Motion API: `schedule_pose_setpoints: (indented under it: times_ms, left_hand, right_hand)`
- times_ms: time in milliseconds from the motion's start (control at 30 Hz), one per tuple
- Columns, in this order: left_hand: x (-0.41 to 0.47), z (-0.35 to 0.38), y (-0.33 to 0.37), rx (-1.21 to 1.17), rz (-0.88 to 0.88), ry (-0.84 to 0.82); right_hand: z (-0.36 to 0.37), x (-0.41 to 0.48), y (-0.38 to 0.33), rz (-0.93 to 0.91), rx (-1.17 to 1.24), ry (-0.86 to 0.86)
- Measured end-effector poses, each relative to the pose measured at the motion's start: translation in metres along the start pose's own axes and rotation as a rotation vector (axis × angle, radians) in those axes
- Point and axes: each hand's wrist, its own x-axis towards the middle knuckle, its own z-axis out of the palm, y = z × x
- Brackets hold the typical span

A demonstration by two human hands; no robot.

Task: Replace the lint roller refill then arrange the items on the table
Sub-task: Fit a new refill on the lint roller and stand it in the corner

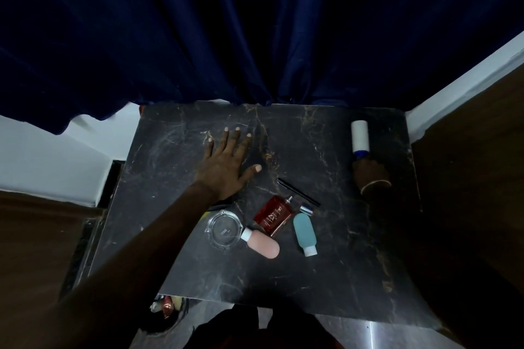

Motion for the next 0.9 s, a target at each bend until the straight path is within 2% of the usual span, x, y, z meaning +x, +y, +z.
schedule_pose_setpoints:
  times_ms: [133, 300, 433, 633, 733, 900]
  left_hand:
    - [-0.001, 0.001, 0.002, -0.010, 0.008, 0.002]
    - [-0.001, 0.001, 0.004, -0.019, 0.011, -0.010]
    - [-0.001, 0.001, 0.007, -0.034, 0.022, -0.009]
    - [0.003, 0.010, 0.019, -0.116, 0.010, 0.026]
    - [0.008, 0.021, 0.032, -0.136, 0.031, 0.020]
    - [0.024, 0.036, 0.059, -0.166, 0.078, -0.013]
  right_hand:
    - [-0.001, -0.010, -0.050, -0.109, 0.008, 0.029]
    - [0.005, -0.026, -0.100, -0.289, -0.161, 0.054]
    - [0.014, -0.033, -0.124, -0.381, -0.183, 0.044]
    - [0.013, -0.021, -0.101, -0.241, -0.104, 0.063]
    - [0.009, -0.004, -0.064, -0.102, 0.027, 0.049]
    - [0.012, 0.009, 0.000, 0.044, 0.081, 0.094]
